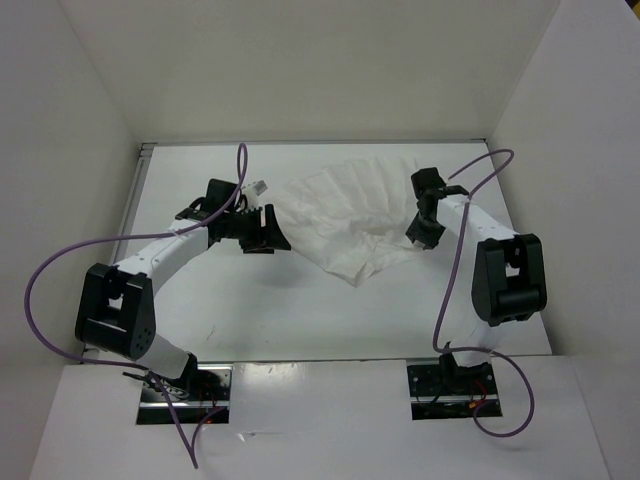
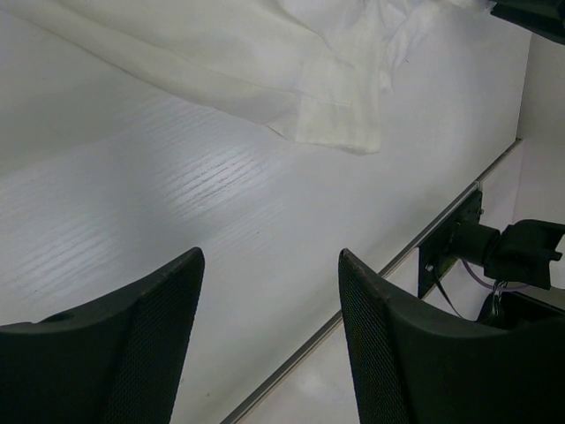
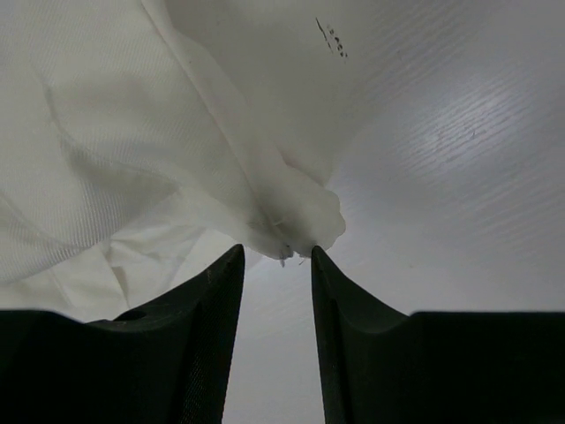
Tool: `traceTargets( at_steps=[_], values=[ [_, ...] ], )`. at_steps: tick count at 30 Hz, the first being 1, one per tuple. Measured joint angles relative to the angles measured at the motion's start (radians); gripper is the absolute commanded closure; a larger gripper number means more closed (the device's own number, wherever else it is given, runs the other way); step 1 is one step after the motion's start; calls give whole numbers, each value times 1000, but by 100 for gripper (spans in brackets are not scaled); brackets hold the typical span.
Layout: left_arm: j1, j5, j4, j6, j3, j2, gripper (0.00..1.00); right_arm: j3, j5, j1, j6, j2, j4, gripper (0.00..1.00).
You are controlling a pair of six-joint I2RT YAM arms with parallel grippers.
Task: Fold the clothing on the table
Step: Flatten the skirt out
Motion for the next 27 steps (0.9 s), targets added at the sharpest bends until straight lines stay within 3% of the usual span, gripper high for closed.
traceTargets(
  at_steps=[15, 25, 26, 27],
  values=[
    [0, 0, 0, 0, 0, -6, 29, 116, 92, 5, -53, 31, 14, 58],
    [0, 0, 0, 0, 0, -6, 29, 136, 106, 7, -98, 136, 10, 58],
    [0, 0, 0, 0, 0, -6, 29, 134, 106, 7, -101, 138, 11, 61],
    [0, 0, 0, 0, 0, -6, 29, 132, 106, 7, -105, 142, 10, 69]
  ],
)
